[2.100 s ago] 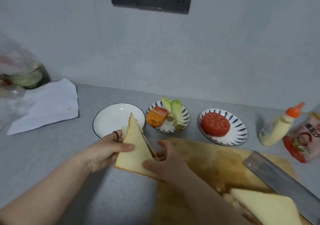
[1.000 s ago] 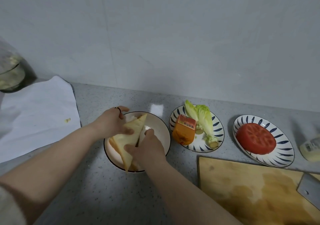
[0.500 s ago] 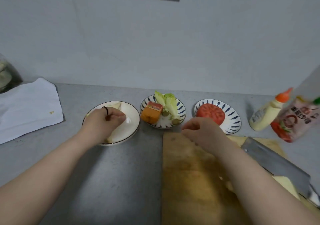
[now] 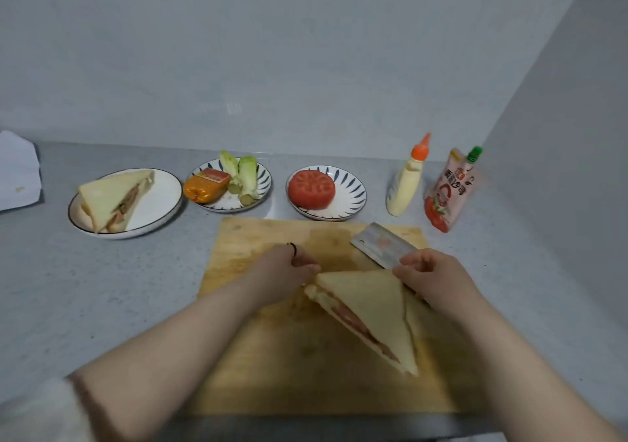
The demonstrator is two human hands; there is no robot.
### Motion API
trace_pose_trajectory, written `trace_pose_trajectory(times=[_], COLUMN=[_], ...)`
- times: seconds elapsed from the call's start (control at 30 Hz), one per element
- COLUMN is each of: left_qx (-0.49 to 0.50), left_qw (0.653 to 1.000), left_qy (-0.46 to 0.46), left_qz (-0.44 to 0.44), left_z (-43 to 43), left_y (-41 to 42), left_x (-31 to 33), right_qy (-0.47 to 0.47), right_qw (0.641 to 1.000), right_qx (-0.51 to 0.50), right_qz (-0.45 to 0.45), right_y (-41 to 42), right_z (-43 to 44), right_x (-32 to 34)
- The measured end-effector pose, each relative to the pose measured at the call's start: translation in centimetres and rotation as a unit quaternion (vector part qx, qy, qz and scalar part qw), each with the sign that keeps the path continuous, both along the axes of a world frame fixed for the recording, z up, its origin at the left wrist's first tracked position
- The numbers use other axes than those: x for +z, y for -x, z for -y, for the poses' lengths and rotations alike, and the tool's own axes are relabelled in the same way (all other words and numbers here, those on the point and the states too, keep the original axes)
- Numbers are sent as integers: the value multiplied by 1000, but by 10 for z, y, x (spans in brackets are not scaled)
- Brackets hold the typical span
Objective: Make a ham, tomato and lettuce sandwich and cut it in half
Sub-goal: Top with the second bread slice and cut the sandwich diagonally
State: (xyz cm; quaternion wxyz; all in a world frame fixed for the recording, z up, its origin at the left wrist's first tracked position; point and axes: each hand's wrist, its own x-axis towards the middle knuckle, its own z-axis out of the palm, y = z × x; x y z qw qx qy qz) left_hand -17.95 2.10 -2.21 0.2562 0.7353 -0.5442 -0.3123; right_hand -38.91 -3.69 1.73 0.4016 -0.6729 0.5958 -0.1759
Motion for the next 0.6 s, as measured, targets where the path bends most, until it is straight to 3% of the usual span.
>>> trace_pose_trajectory(times=[0.13,0.33,0.6], left_qx=[-8,-105,-145], left_qw=[1000,983,971], left_qy=[-27,-144,-175], left_qz=[5,45,68], left_z=[23,45,53], left_y=[34,51,51], left_x=[0,-4,-9], right_qy=[-31,-148,-195], right_qw=[997,986,978], right_qx=[19,59,77], right_qz=[-62,-46,-16], right_y=[24,31,14], right_z=[-1,1,2], right_x=[-28,-55,-55])
